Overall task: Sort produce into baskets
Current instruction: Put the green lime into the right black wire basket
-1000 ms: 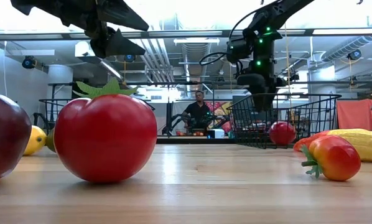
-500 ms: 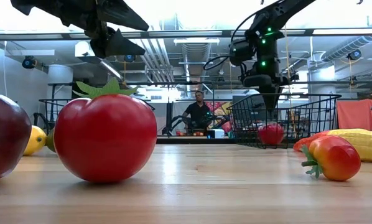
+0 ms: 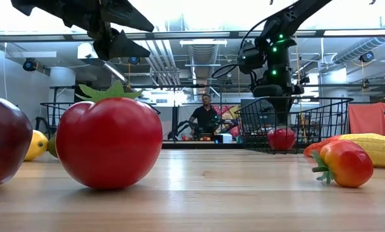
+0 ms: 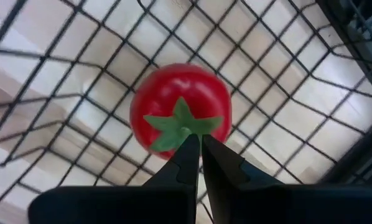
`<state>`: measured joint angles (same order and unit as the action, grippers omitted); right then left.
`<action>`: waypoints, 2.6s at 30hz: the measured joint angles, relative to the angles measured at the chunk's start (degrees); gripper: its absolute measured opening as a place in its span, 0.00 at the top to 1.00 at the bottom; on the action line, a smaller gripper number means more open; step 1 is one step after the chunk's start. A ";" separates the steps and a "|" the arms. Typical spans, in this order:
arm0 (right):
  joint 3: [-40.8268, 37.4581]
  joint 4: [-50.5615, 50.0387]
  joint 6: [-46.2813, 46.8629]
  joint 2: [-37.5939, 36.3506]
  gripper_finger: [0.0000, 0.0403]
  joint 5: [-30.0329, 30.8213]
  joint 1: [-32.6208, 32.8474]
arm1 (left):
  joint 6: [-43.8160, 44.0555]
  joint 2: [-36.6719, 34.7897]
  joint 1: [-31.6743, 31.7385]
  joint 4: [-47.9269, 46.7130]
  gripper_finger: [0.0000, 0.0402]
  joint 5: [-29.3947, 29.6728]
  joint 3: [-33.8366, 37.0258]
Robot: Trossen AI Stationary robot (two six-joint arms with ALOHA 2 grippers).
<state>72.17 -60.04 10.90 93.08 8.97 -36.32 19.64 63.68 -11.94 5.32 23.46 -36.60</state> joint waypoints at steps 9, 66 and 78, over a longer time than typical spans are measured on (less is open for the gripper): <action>-1.10 3.77 -0.94 -0.40 0.97 0.06 0.00 | 1.03 -0.02 0.00 -0.30 0.10 -0.40 0.00; -18.15 39.62 11.42 -23.94 0.97 16.52 53.94 | 6.80 12.37 -11.37 -47.86 0.14 -2.95 -13.90; -18.17 39.64 11.58 -23.94 0.97 16.44 53.94 | 5.91 15.85 -10.30 -51.42 0.14 0.59 -12.37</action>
<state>54.00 -20.40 22.48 69.14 25.41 17.63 25.55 79.53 -22.24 -46.10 24.05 -48.97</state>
